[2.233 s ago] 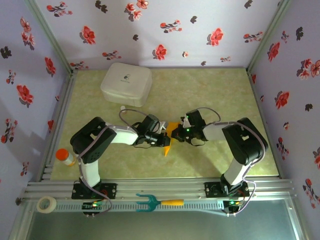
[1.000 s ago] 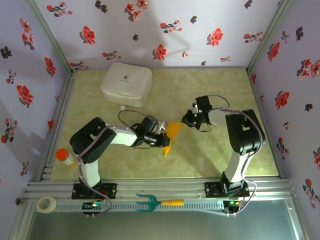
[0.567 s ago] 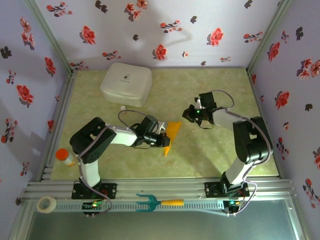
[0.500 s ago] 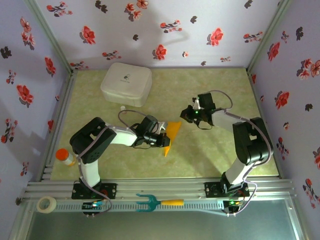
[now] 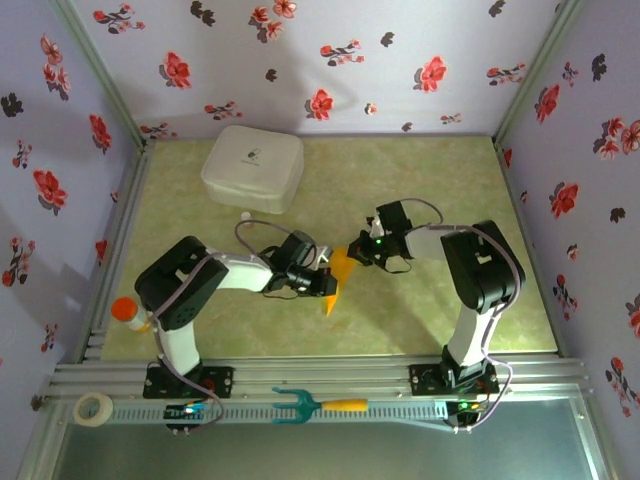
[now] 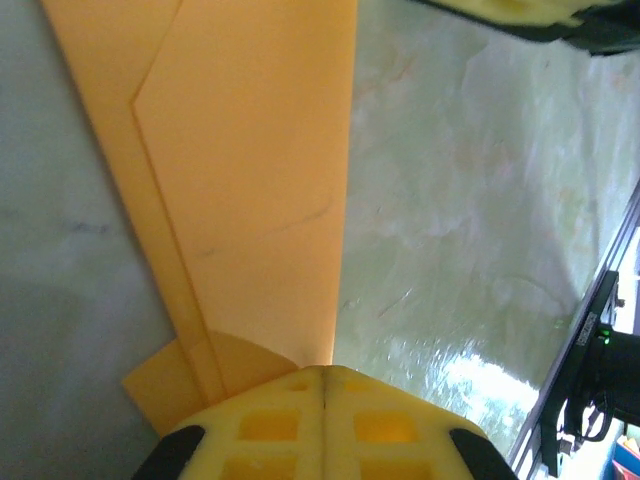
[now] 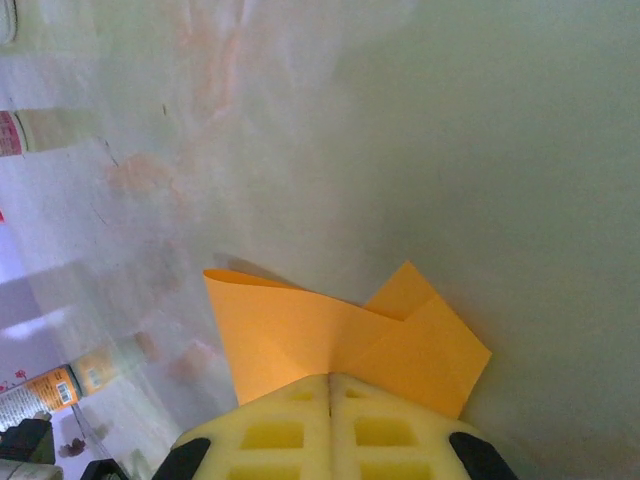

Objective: Fold a paper plane with a square sheet of paper (pick it up from the middle)
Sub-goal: Fold the wing for the fifth time at the center of the table.

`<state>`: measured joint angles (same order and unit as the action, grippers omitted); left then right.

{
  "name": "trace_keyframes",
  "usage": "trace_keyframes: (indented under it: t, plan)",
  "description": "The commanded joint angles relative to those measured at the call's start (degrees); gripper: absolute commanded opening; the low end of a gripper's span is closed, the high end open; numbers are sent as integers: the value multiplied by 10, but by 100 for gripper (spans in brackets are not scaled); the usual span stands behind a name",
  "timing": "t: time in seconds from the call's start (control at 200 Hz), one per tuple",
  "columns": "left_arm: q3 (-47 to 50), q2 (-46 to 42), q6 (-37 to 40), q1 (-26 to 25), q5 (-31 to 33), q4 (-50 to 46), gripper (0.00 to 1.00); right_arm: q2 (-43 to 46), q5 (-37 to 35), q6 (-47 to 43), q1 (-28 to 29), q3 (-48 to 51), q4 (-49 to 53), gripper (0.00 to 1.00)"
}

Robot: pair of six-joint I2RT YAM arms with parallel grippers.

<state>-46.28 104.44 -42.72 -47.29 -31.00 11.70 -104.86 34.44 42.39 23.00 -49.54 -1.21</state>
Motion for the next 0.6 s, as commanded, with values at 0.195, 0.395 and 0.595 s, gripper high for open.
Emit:
trace_keyframes:
  t: [0.195, 0.395, 0.595]
  plan:
    - [-83, -30, 5, -3, -5, -118, 9, -1, -66, -3, 0, 29, 46, 0]
    - [-135, 30, 3, -4, -4, -114, 12, -2, -63, 12, 0, 43, 25, 0]
    - [-135, 67, 3, -9, 6, -143, 12, 1, -67, 13, 0, 48, 24, 0]
